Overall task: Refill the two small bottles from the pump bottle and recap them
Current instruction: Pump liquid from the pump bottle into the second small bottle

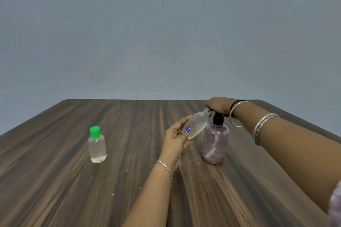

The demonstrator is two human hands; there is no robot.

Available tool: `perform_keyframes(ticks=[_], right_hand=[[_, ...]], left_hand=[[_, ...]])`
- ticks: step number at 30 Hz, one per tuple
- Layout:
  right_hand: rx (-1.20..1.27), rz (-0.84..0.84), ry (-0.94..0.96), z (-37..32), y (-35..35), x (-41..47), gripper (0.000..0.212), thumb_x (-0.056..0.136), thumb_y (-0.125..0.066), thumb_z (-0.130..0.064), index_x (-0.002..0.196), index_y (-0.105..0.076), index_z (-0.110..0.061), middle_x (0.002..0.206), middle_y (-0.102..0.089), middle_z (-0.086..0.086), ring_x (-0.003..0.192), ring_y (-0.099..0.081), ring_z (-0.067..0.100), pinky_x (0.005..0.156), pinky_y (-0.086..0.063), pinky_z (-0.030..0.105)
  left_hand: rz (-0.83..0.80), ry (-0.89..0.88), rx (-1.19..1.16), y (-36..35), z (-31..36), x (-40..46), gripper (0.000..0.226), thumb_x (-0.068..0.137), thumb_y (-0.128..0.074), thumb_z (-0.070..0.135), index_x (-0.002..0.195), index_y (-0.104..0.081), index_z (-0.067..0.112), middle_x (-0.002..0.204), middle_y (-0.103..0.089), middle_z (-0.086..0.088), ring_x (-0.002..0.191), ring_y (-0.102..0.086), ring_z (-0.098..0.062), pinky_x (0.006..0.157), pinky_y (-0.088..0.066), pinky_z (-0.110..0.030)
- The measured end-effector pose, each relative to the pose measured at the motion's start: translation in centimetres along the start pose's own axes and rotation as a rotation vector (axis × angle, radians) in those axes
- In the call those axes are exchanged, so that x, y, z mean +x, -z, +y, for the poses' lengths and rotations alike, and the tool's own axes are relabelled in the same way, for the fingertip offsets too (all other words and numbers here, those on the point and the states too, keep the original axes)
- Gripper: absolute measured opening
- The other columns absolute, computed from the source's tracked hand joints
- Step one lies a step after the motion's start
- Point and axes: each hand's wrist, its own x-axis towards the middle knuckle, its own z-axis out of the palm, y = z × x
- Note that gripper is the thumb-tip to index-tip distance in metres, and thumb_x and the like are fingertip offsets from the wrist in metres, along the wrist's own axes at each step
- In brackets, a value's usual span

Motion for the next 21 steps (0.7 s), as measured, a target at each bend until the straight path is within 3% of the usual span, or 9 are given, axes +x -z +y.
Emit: perform_keyframes(ticks=[6,9,12,19,21], right_hand=[[0.122,0.077,-0.032,0.0,0.4,0.1,0.037,0.095,-0.032,-0.003,0.06,-0.025,-0.014,0.066,-0.032,0.0,0.057,-0.025,0.014,0.051,-0.02,0.021],[0.117,0.08,0.01,-0.3,1.1,0.0,0.036,0.096,-0.03,-0.005,0.061,-0.025,-0.015,0.066,-0.031,0.001,0.059,-0.026,0.017,0.051,-0.019,0.023],[0.078,0.043,0.029,-0.4,1.6,0.0,0.035,0.095,-0.029,-0.005,0.061,-0.026,-0.014,0.065,-0.033,0.002,0.055,-0.023,0.015,0.05,-0.019,0.023],[0.106,0.029,-0.001,-0.2,2.0,-0.7,0.034,0.096,-0.031,-0.01,0.062,-0.033,-0.013,0.064,-0.037,0.002,0.052,-0.026,0.015,0.047,-0.022,0.022],[0.112,0.03,-0.023,-0.3,2.0,-0.6,0.035,0.096,-0.03,-0.008,0.061,-0.031,-0.013,0.065,-0.035,0.002,0.052,-0.026,0.015,0.047,-0.022,0.021]], left_hand=[[0.004,-0.004,-0.014,-0.2,-0.2,-0.2,0.032,0.09,-0.051,-0.004,0.11,-0.063,0.018,0.114,-0.066,-0.002,0.091,-0.063,-0.01,0.061,-0.049,-0.013],[0.008,-0.015,-0.018,-0.2,0.1,-0.1,0.032,0.09,-0.05,-0.003,0.106,-0.064,0.021,0.107,-0.069,0.006,0.088,-0.065,-0.005,0.065,-0.052,-0.016],[0.011,-0.017,-0.02,-0.2,0.1,0.0,0.032,0.09,-0.051,-0.002,0.102,-0.064,0.024,0.1,-0.071,0.013,0.098,-0.063,-0.008,0.078,-0.049,-0.024],[0.013,-0.018,-0.04,-0.3,0.1,0.0,0.031,0.089,-0.051,-0.003,0.106,-0.064,0.02,0.11,-0.068,0.002,0.097,-0.063,-0.01,0.065,-0.052,-0.015],[0.012,-0.018,-0.037,-0.2,0.0,0.1,0.031,0.09,-0.051,-0.002,0.105,-0.064,0.022,0.109,-0.068,0.005,0.1,-0.063,-0.01,0.069,-0.052,-0.017]])
